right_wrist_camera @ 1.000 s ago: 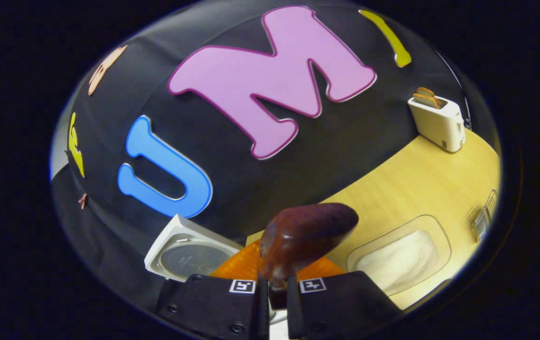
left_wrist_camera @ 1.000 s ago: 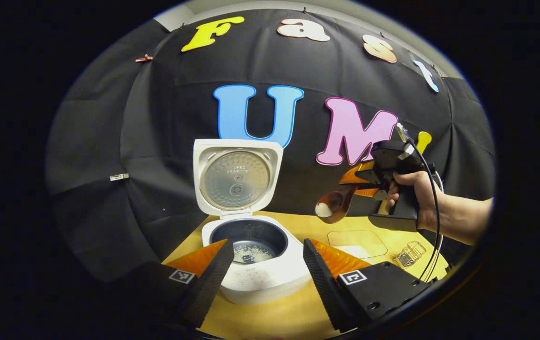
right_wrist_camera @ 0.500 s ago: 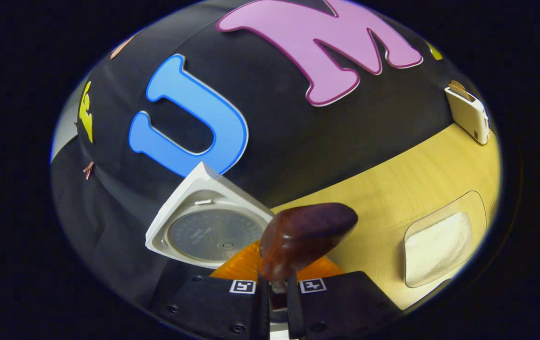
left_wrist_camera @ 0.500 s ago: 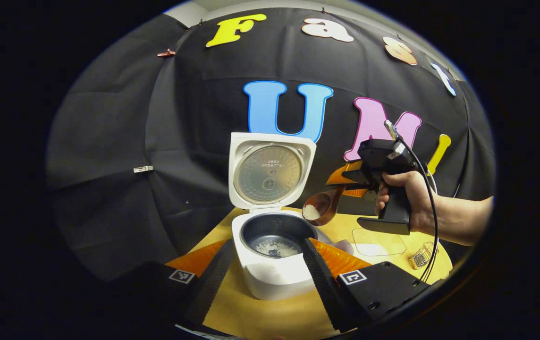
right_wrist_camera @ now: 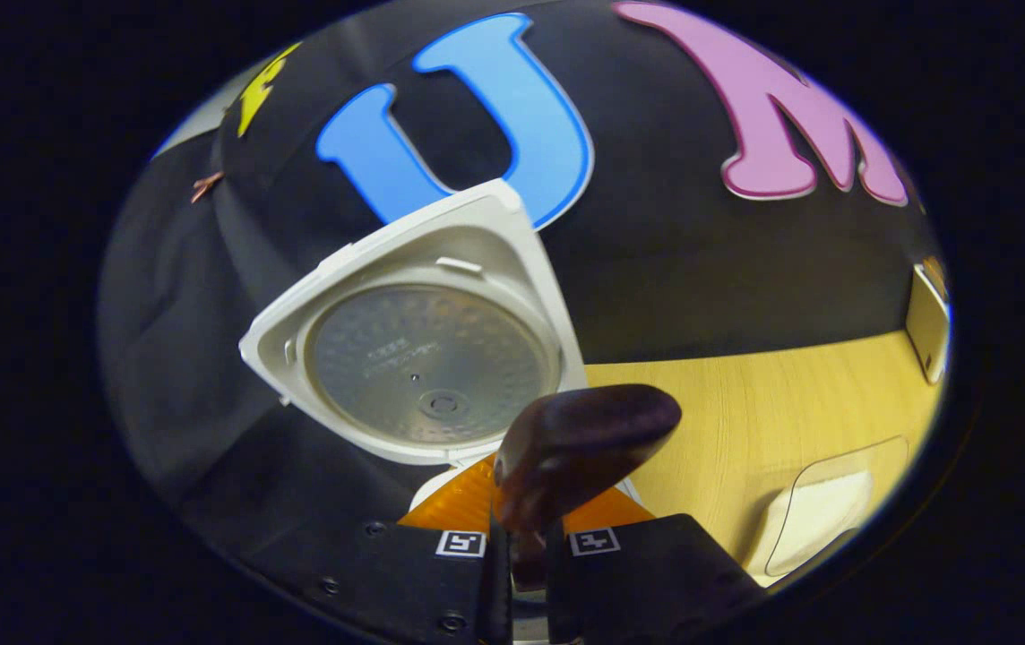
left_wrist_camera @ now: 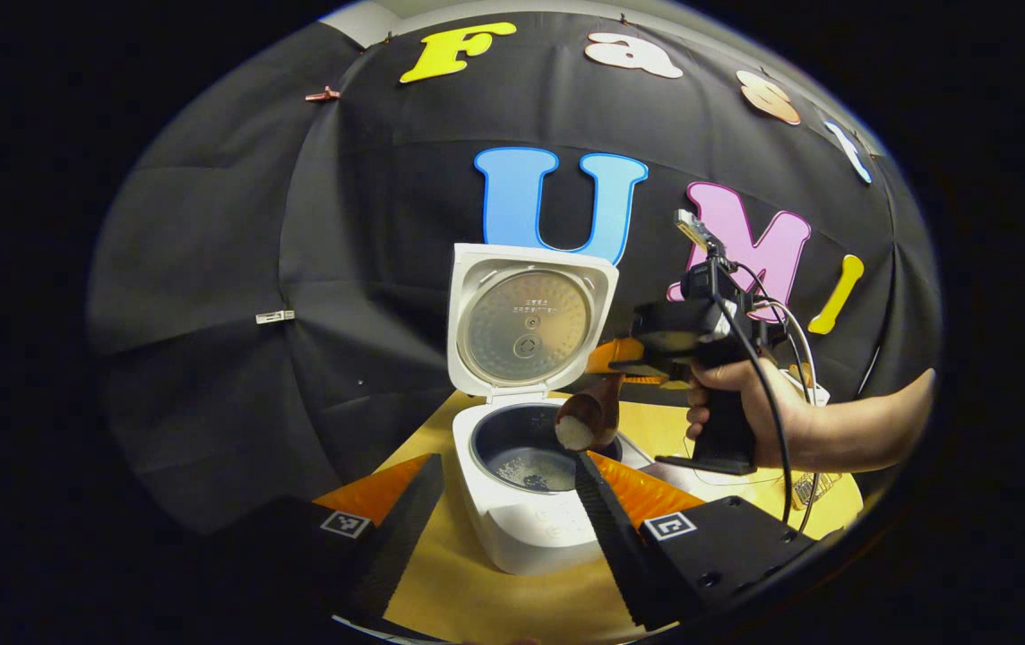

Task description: Close the left gripper, press the button to open the rice cooker; take a wooden spoon from the chopstick holder with the right hand, scoop a spoonful of rice and pour it into the rice cooker, then put the wooden spoon back into the chopstick holder.

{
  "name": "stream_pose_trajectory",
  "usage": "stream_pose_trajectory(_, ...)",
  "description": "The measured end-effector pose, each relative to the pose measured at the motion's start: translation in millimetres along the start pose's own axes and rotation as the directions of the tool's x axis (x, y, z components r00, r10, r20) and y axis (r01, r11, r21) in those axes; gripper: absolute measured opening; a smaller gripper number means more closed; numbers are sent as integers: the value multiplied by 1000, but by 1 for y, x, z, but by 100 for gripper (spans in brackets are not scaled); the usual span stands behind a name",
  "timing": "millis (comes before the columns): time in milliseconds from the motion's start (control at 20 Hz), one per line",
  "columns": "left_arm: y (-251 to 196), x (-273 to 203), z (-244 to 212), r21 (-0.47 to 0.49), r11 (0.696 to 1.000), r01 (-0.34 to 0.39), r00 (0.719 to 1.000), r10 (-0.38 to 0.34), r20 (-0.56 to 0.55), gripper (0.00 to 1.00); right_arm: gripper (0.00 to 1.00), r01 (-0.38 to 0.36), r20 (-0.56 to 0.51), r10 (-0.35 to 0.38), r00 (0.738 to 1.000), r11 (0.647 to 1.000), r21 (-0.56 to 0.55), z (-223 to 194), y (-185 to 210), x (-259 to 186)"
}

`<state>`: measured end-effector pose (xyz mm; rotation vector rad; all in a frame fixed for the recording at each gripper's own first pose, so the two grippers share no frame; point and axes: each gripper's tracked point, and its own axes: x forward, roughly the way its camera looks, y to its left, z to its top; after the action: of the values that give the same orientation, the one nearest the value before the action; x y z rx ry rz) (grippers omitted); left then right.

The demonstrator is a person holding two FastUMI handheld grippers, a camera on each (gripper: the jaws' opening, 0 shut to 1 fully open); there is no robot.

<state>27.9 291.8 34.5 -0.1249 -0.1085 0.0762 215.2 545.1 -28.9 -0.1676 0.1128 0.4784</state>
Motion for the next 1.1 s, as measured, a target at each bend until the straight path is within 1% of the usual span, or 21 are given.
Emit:
stream_pose_trajectory(150, 11, 3, -3, -18, 1000, -25, 1000, 25, 1, 95, 19, -14, 15, 17, 1000, 988, -151, -9, 10, 4)
stream_pose_trajectory(250, 19, 4, -7, -23, 999, -45, 999, 44, -6, 95, 19, -32, 19, 38, 999, 965, -261, -14, 19, 3)
stream_pose_trajectory(350, 27, 2, -5, -27, 997, -67, 998, 67, -1, 95, 19, -53, 24, 67, 997, 929, -366, -19, 28, 1)
stream_pose_trajectory(500, 36, 0, -5, -53, 995, -90, 996, 90, 3, 95, 19, -81, 24, 110, 994, 848, -523, -25, 38, -3)
stream_pose_trajectory(550, 38, 1, -5, -59, 994, -97, 995, 97, 4, 95, 19, -83, 26, 117, 993, 827, -556, -25, 40, -4)
stream_pose_trajectory(600, 40, 1, -5, -60, 993, -102, 995, 103, 5, 90, 19, -82, 31, 123, 992, 811, -579, -24, 41, -5)
stream_pose_trajectory(650, 41, 1, -5, -61, 993, -106, 994, 106, 7, 95, 19, -78, 38, 126, 991, 799, -596, -23, 42, -5)
stream_pose_trajectory(700, 41, 2, -4, -61, 992, -107, 994, 108, 11, 95, 19, -73, 43, 125, 991, 792, -607, -22, 41, -6)
stream_pose_trajectory(750, 42, 2, -3, -62, 992, -107, 994, 108, 14, 95, 19, -72, 42, 124, 991, 788, -612, -22, 40, -6)
stream_pose_trajectory(800, 43, 2, -1, -62, 992, -106, 994, 108, 18, 95, 19, -78, 34, 123, 992, 793, -604, -22, 39, -7)
stream_pose_trajectory(850, 43, 2, -1, -61, 993, -106, 994, 107, 22, 91, 19, -91, 17, 124, 992, 811, -578, -25, 40, -8)
stream_pose_trajectory(900, 43, 3, 0, -60, 993, -105, 994, 106, 25, 95, 19, -106, -2, 125, 992, 835, -540, -27, 41, -11)
stream_pose_trajectory(1050, 42, 1, -1, -65, 993, -101, 994, 102, 27, 95, 19, -115, -12, 121, 993, 897, -427, -18, 40, -13)
stream_pose_trajectory(1100, 41, 0, 0, -64, 993, -99, 994, 101, 30, 95, 19, -113, -10, 118, 993, 912, -394, -14, 38, -14)
